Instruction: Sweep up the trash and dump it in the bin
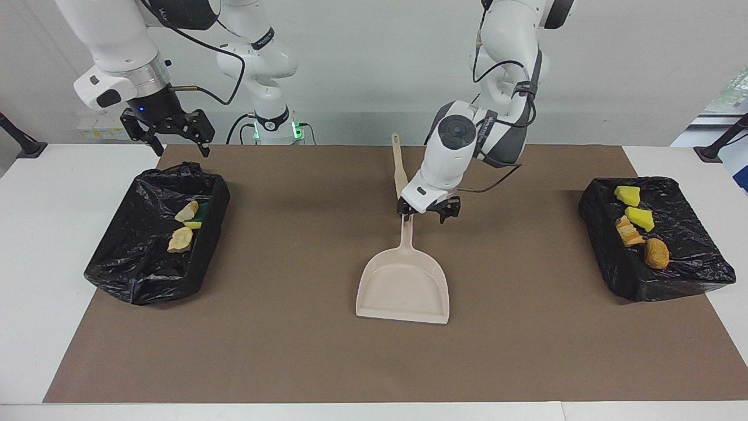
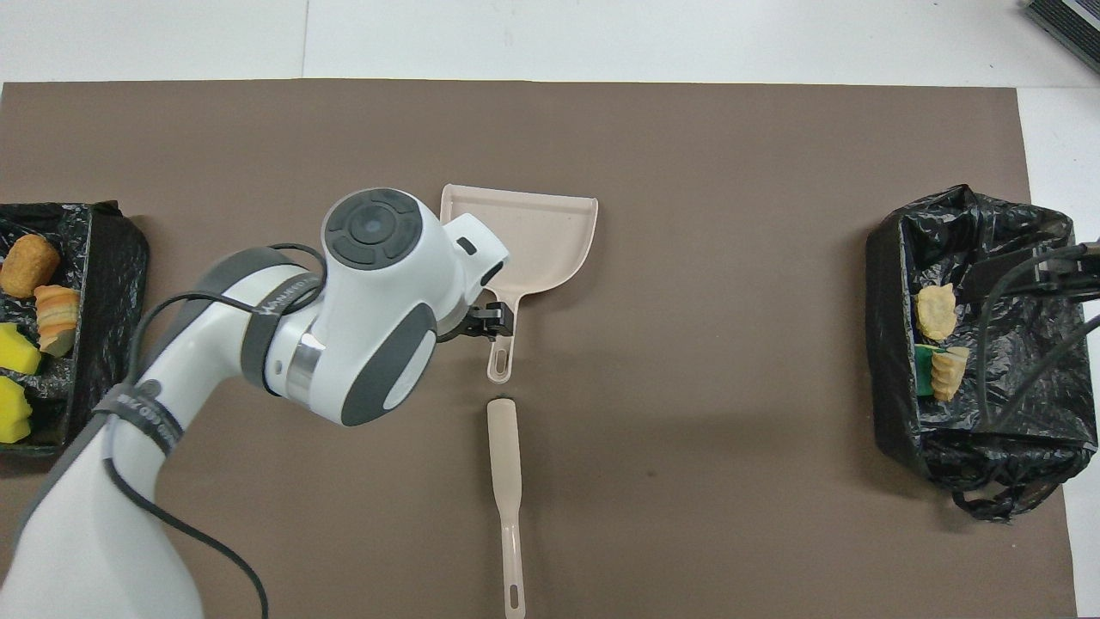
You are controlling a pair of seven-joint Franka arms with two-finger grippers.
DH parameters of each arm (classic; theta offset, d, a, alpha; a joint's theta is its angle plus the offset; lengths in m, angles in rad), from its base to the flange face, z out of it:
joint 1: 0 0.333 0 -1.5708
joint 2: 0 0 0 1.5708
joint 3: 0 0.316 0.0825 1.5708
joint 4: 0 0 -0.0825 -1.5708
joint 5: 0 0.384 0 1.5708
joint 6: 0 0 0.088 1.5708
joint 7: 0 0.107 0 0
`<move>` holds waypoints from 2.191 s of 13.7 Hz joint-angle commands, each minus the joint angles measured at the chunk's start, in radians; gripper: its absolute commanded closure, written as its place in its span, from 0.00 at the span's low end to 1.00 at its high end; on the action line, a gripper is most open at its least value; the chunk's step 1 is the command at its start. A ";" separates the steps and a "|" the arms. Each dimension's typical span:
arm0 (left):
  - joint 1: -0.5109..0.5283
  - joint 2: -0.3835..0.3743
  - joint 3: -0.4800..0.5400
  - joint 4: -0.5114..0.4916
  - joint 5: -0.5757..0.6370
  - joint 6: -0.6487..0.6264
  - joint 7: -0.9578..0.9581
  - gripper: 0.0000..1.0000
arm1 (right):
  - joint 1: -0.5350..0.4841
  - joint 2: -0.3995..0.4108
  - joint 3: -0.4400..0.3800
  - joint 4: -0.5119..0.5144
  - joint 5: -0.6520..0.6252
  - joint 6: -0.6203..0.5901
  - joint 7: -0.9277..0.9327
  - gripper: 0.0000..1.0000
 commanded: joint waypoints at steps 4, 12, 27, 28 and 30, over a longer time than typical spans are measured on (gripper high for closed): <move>0.240 -0.270 -0.004 -0.209 -0.001 -0.040 0.166 0.00 | -0.009 0.003 0.007 0.007 0.019 0.002 0.016 0.00; 0.475 -0.559 -0.002 -0.316 -0.001 -0.228 0.500 0.00 | -0.009 0.003 0.007 0.007 0.019 0.002 0.016 0.00; 0.530 -0.239 -0.008 0.401 0.011 -0.597 0.566 0.00 | -0.009 0.003 0.007 0.007 0.019 0.002 0.016 0.00; 0.527 -0.229 -0.008 0.413 0.011 -0.610 0.566 0.00 | -0.009 0.003 0.007 0.007 0.019 0.002 0.014 0.00; 0.521 -0.241 -0.011 0.404 0.016 -0.612 0.566 0.00 | -0.009 0.003 0.007 0.007 0.019 0.002 0.016 0.00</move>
